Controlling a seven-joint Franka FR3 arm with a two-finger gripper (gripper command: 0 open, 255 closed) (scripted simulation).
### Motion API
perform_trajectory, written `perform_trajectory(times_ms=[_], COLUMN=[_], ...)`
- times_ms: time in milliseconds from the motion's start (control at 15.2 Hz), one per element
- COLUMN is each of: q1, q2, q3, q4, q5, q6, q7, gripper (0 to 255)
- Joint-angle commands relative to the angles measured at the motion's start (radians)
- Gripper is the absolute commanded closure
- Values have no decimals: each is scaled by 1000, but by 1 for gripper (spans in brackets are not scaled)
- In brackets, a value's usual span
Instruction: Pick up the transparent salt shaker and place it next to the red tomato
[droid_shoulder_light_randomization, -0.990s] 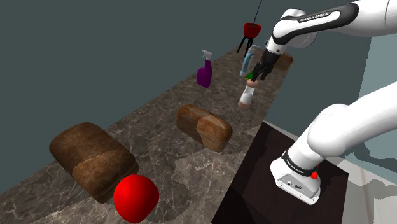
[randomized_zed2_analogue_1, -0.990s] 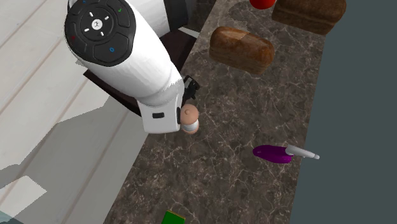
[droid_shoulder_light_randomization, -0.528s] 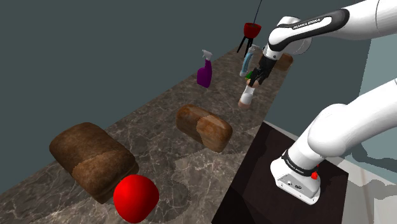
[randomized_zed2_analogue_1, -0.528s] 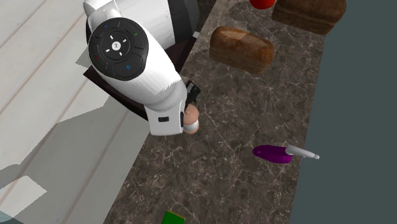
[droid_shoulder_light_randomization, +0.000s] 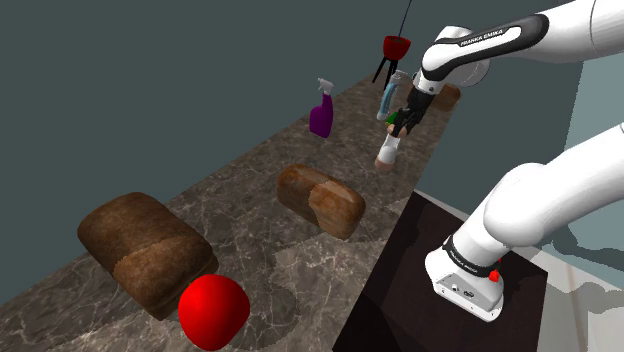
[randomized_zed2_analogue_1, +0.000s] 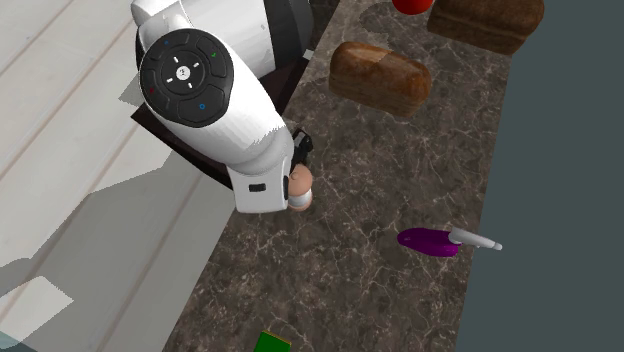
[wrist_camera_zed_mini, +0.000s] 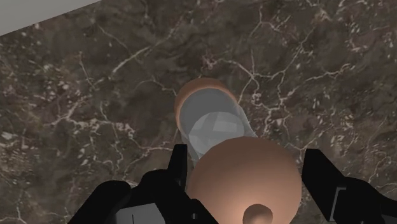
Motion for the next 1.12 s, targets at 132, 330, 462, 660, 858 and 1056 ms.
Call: perform_trajectory(times_ms=[132, 330, 462, 660, 858, 1056], q1=[0, 0, -2, -6, -8, -10], q2=[0, 0, -8, -30, -50, -66], q3=[0, 0, 3, 13, 22, 31], q4=[0, 0, 7, 32, 57, 85], q5=[0, 0, -3, -11, -16, -20], q6=[0, 0, -15, -59, -103, -146], q7=[0, 0, 5, 17, 28, 38], gripper=[255, 255, 255, 255, 255, 255])
